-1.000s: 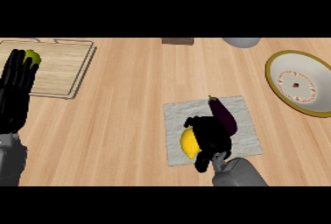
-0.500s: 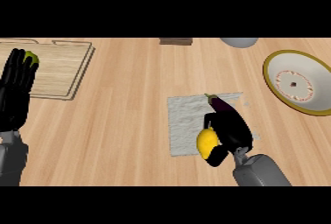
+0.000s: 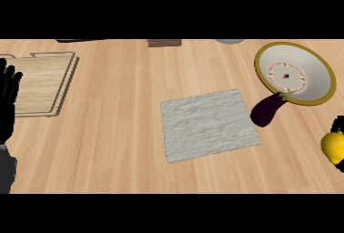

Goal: Pick the lemon from the placemat and place it in the bowl

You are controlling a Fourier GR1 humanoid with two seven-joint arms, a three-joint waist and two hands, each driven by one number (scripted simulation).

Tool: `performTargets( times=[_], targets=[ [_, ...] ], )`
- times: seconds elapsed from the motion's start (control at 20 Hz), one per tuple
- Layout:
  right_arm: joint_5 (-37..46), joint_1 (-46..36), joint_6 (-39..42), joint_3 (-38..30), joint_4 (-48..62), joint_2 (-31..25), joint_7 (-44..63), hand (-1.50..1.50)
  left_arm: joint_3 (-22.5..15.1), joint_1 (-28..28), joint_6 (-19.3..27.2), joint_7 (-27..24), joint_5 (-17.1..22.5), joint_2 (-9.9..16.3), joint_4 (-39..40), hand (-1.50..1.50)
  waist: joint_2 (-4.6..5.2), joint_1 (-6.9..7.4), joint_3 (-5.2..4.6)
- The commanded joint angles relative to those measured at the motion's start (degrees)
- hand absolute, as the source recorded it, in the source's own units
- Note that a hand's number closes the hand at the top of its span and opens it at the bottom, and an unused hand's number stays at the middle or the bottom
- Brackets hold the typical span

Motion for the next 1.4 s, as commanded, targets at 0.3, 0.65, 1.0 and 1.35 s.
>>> performTargets(
  times=[0.3,0.65,1.0,1.35],
  targets=[
    [-12.3,2.3,-3.5,-25.0,21.2,-22.7,-27.2,1.50,-0.7,0.8,-0.8,-0.8,0.4,-1.1,-0.5,0.00,0.27,2.27,0.09],
    [-20.6,-0.9,0.0,-34.0,34.9,-31.3,-48.7,1.50,-1.3,-1.5,-3.0,1.0,1.2,0.6,-0.5,0.00,0.35,5.96,-0.13],
    [-27.1,-7.8,15.4,-36.9,47.2,-39.5,-56.5,1.50,-4.4,-2.6,-2.3,-0.2,-0.5,-2.3,0.6,0.00,0.58,7.58,-0.28],
    [-28.1,-17.6,20.5,-29.8,47.2,-40.2,-49.2,1.50,-6.0,-2.6,-1.5,0.0,-2.2,-3.2,0.0,0.00,0.59,8.86,-0.44]
  ],
)
